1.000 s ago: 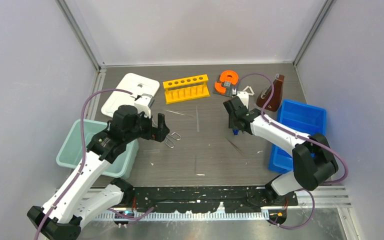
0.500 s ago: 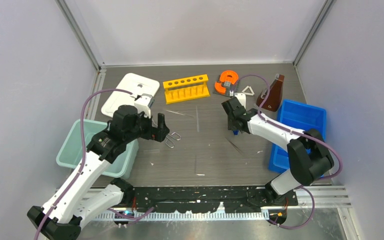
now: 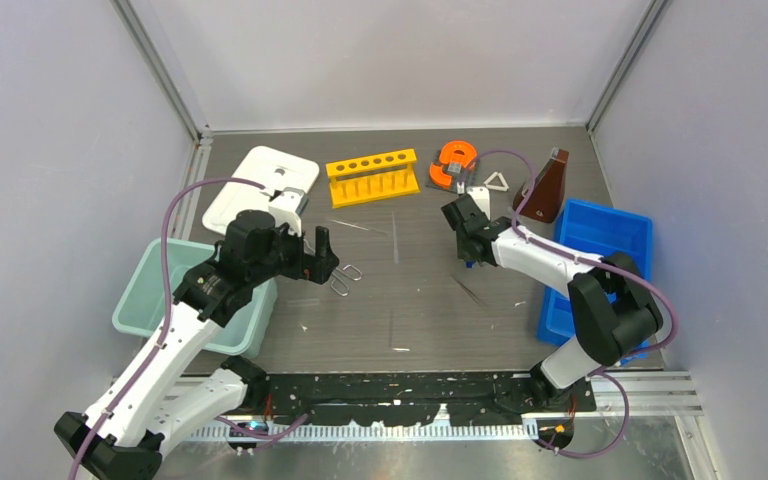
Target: Organize the chemistry lab equipment
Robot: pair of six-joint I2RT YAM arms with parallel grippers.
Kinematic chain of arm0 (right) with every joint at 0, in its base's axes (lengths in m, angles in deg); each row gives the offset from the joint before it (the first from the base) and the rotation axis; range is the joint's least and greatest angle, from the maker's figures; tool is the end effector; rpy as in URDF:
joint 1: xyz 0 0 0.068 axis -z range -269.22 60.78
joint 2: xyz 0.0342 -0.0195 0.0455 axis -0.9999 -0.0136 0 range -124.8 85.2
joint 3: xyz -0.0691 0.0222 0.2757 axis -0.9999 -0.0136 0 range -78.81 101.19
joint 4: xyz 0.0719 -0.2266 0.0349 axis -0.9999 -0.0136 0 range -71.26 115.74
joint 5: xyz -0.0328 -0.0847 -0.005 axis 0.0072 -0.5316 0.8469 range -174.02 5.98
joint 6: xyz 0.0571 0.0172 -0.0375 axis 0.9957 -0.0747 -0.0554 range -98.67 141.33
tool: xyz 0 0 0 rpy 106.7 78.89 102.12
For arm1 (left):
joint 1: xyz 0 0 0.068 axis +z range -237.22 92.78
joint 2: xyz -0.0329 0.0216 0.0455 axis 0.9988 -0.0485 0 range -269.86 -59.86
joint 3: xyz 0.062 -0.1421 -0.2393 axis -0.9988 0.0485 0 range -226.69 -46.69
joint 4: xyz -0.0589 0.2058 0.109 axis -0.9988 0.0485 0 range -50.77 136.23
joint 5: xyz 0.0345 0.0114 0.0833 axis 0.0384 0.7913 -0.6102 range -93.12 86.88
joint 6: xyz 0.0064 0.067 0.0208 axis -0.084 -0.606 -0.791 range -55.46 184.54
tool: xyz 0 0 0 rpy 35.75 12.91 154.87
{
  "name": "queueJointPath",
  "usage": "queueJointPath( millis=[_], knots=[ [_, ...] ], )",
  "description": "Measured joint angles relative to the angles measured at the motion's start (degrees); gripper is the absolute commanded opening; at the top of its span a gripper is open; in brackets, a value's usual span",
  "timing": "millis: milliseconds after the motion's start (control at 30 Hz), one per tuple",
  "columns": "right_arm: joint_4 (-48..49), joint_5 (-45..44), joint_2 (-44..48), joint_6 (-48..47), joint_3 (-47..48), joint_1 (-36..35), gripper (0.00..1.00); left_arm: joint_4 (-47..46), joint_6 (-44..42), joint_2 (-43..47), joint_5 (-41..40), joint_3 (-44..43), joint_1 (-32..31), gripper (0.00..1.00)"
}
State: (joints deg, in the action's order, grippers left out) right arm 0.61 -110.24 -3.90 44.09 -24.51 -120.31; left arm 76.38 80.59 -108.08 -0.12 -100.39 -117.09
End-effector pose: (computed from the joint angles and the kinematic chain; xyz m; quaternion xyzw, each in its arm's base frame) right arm 0.2662 0.1307 0.2038 -0.0096 0.9424 -0.0808 0.3245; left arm 0.1398 -0.0838 0.3316 0.1176 0.8651 -0.2111 0.4396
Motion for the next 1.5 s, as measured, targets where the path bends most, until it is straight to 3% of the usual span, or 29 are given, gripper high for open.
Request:
queueJointPath(
  millis=[233, 600, 867, 1167, 1500],
  knots=[
    [-1.05, -0.04, 1.42, -0.04, 0.24, 0.02, 0.01, 0.00, 0.00, 0.00, -0.02, -0.02, 0.00, 1.00],
    [-2.91, 4.55, 11.63, 4.33, 5.73, 0.11, 0.00, 0.02, 0.00, 0.00, -0.35, 0.00, 0.00, 1.00],
    [5.62, 11.21, 13.86, 10.82, 8.98, 0.44, 0.01, 0.02, 0.00, 0.00, -0.44, 0.00, 0.00, 1.00],
    [21.88, 17.03, 7.87, 23.32, 11.89, 4.02, 0.00, 0.00, -0.02, 0.61, -0.57, 0.13, 0.00, 1.00],
    [24.59, 18.95, -1.44, 32.50, 19.89, 6.47, 0.01, 0.02, -0.02, 1.11, -0.70, 0.37, 0.00, 1.00]
  ],
)
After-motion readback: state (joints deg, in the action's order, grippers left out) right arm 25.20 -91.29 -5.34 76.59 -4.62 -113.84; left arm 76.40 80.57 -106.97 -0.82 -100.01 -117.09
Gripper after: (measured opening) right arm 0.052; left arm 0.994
